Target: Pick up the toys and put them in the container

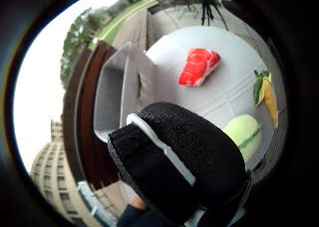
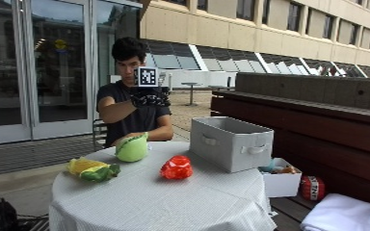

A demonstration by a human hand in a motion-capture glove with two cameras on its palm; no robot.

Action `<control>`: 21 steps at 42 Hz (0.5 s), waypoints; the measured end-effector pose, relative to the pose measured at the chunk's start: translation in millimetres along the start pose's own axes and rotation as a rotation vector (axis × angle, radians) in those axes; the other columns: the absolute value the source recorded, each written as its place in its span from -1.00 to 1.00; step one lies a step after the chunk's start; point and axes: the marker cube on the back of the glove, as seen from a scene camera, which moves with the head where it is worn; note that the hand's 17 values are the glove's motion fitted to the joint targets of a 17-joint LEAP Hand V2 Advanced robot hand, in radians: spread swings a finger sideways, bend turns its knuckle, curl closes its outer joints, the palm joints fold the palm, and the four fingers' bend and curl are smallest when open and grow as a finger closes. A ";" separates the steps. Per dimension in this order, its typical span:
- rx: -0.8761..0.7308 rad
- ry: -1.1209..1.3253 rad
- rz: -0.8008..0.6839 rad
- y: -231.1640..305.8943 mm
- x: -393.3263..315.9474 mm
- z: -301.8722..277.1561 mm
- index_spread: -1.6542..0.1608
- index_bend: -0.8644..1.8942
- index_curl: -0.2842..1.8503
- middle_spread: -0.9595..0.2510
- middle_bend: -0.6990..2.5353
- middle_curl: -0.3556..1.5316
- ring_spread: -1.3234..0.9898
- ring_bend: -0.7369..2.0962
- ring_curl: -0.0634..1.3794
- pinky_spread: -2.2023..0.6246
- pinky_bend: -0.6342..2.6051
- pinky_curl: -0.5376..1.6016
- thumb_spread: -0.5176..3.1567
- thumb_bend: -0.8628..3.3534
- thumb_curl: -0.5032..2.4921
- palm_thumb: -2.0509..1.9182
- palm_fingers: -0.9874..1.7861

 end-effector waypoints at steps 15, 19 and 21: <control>0.028 0.007 -0.046 29.1 53.5 17.5 0.58 -0.23 -0.41 0.43 -0.45 -0.28 -0.09 -0.36 -0.67 0.46 -0.31 -0.21 -0.10 -0.64 -0.66 -0.06 -0.31; -0.002 0.022 -0.004 40.1 66.1 27.6 0.58 -0.23 -0.39 0.43 -0.45 -0.27 -0.09 -0.36 -0.66 0.48 -0.32 -0.21 -0.13 -0.65 -0.66 -0.06 -0.32; 0.007 0.022 -0.053 43.8 75.5 36.6 0.58 -0.23 -0.39 0.43 -0.45 -0.26 -0.09 -0.36 -0.66 0.49 -0.33 -0.20 -0.14 -0.65 -0.66 -0.06 -0.32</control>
